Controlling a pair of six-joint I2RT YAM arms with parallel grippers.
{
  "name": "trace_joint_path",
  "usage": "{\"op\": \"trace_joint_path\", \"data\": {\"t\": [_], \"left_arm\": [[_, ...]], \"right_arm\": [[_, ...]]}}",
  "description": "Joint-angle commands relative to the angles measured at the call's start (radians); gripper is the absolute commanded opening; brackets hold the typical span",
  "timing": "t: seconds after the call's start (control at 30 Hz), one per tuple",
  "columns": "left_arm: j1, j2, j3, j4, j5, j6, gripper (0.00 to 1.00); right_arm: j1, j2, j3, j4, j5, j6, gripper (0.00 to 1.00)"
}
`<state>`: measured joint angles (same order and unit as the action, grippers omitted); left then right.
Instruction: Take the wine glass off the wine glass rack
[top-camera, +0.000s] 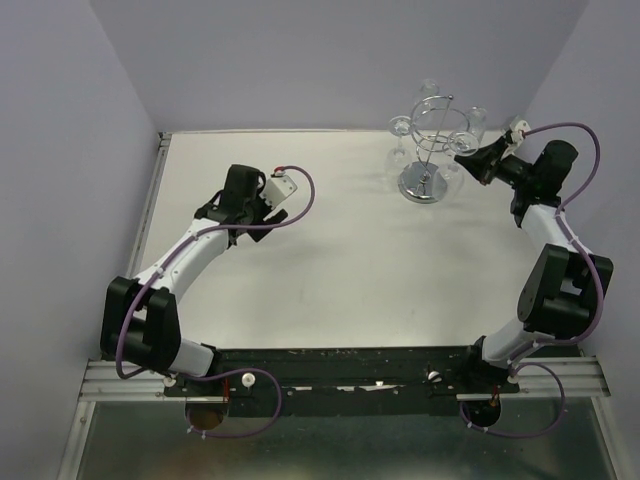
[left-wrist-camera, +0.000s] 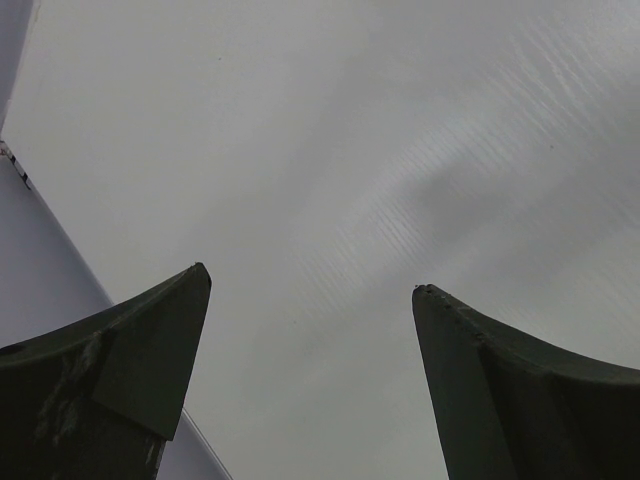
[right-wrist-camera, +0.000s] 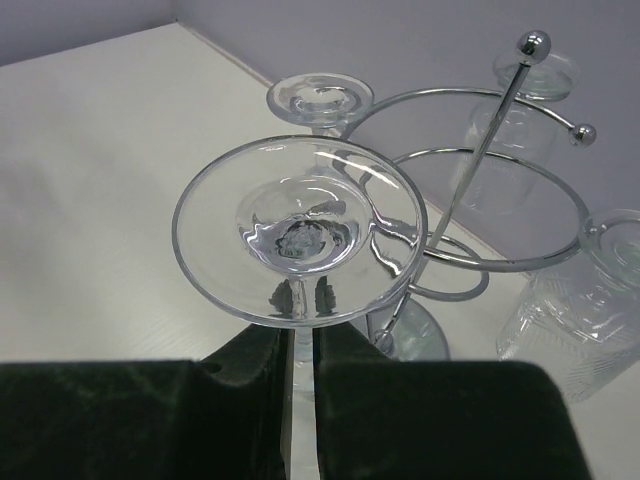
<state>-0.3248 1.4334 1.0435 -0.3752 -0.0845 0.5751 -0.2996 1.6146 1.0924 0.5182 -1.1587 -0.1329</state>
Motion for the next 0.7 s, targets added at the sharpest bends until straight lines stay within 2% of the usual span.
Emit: {"op": "trace_joint_path", "data": {"t": [0.0,0.23,0.47,0.57,0.67], "left_arm": [[-0.007,-0.051,-0.016,0.024,0.043,-0.023,0.99],[-0.007,-0.083,-0.034,0.033,0.083,-0.038,0.99],[-0.036,-0.185,-0.051,0.114,0.153,0.006,0.99],[-0.048,-0.223,-0.008,0.03,0.232,0.071,0.99],[-0.059,-0.296,-0.022,0.073,0.275,0.104,0.98]], "right_arm": [[0.004,-0.058,-0.022,-0.03,0.016,-0.034,0.01],[0.004,-0.127,-0.032,-0.142,0.034,-0.08,0.01],[0.014,-0.287,-0.104,-0.237,0.082,-0.051,0.01],[0.046,-0.35,-0.147,-0.247,0.118,-0.028,0.01],[0.115,-0.403,-0.167,-0.267,0.165,-0.01,0.01]]}}
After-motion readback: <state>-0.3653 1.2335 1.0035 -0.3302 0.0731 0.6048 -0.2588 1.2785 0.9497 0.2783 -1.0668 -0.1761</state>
